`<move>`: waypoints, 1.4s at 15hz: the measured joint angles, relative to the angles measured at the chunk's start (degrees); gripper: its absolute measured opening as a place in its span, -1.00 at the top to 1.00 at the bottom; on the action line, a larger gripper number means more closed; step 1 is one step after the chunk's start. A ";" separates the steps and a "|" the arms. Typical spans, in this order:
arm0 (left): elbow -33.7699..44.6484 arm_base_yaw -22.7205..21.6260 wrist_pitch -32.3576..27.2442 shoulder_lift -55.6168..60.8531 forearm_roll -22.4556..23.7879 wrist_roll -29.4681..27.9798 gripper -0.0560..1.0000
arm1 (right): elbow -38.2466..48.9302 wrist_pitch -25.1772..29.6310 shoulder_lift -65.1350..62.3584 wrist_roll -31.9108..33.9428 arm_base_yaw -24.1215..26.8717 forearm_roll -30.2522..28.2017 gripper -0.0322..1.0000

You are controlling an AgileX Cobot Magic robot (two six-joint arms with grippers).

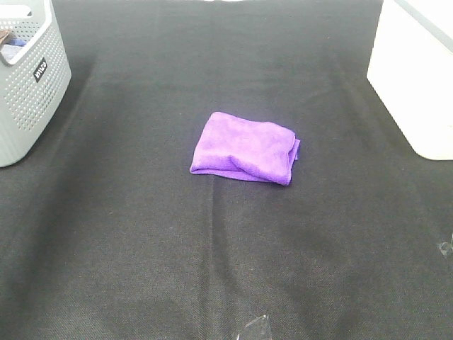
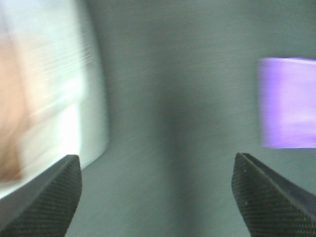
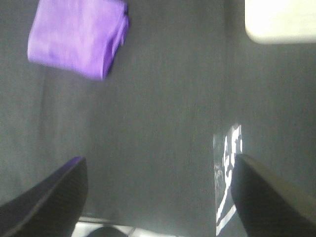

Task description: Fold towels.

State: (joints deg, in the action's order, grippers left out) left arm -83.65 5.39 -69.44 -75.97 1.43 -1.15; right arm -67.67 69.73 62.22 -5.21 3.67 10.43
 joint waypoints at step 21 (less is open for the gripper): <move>54.09 -1.43 7.33 76.32 2.41 -2.23 -0.55 | 41.54 -5.73 -62.51 -4.07 0.00 -2.35 -0.54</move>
State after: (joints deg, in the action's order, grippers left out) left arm -29.56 3.95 -62.11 0.34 3.84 -3.38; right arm -26.13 64.00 -0.29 -9.28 3.67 8.08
